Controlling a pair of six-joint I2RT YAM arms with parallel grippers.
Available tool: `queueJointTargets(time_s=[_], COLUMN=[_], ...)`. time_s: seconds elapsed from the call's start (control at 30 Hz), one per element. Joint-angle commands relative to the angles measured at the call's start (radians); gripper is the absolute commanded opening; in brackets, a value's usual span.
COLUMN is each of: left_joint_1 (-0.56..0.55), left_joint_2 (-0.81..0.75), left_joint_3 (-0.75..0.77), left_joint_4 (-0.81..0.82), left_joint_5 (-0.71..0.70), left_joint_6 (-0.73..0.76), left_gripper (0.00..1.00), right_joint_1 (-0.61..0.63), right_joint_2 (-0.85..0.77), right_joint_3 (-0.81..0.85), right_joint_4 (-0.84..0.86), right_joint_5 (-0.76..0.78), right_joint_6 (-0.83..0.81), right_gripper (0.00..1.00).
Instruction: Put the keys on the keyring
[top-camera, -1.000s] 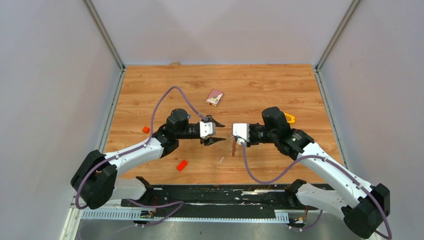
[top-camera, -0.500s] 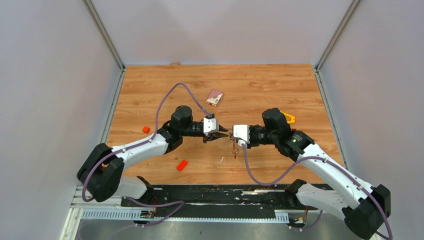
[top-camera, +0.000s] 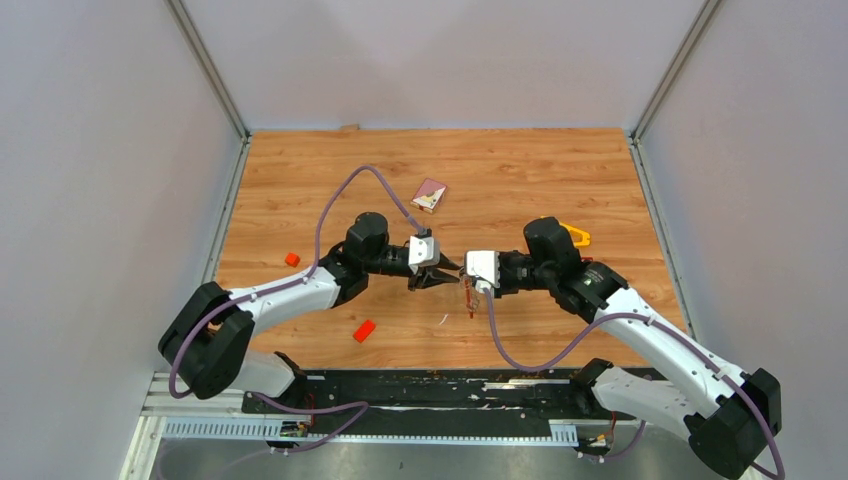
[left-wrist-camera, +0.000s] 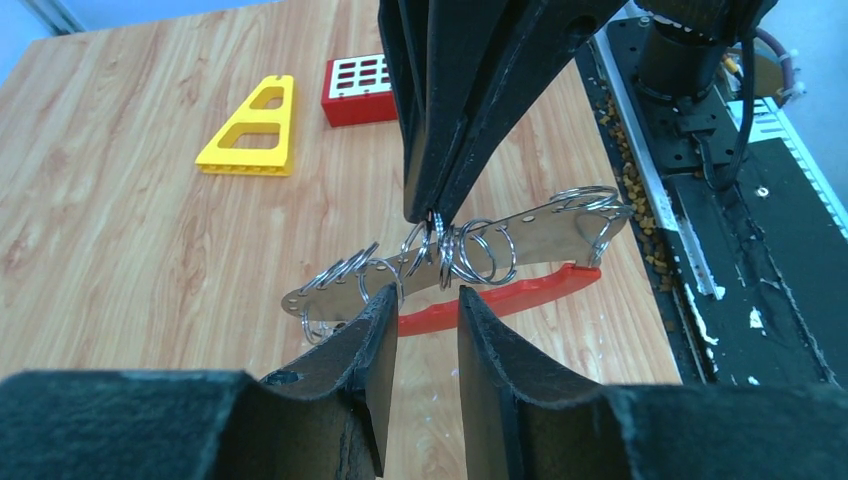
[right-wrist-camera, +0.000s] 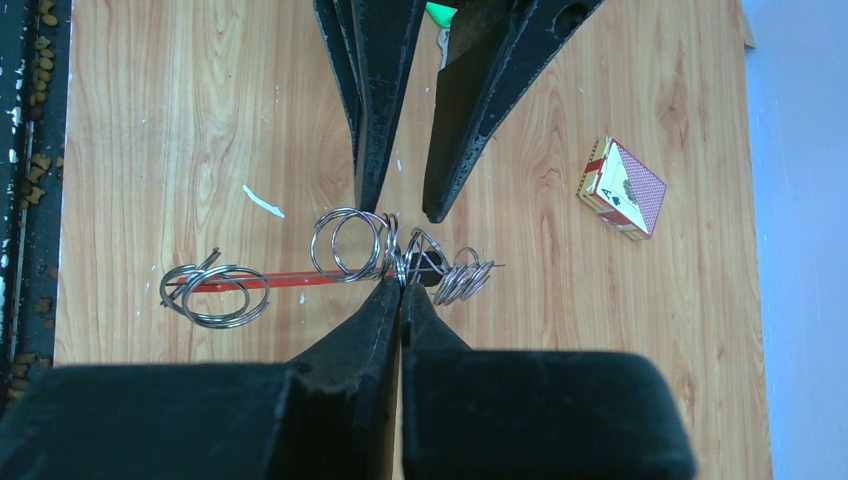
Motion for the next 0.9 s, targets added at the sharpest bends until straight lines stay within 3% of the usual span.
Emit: queueJointTargets(time_s=[0.0,0.6,0.87], left_joint_1=[-0.004,-0.006,-0.008], left_joint_2=[0.006,0.055,0.059], left_joint_3=[0.026,0.028,0.022], left_joint_4=[0.041,0.15,0.185], left_joint_5=[0.046,0.047,0.066], left_joint_6=[-0.041,-0.161,-0.183], left_gripper=[0.36,0.3,0.22], right_joint_1=[0.005,0.005,0.004], right_joint_2=[-0.017,-0.008,0.005], right_joint_3=[0.004,0.001,0.0], right_joint_4=[0.056,0.063,0.07], right_joint_5=[-0.016,-0.01,-0.002], right_joint_6=[0.012,0.018,0.024], right_gripper=[0.0,0.0,0.0])
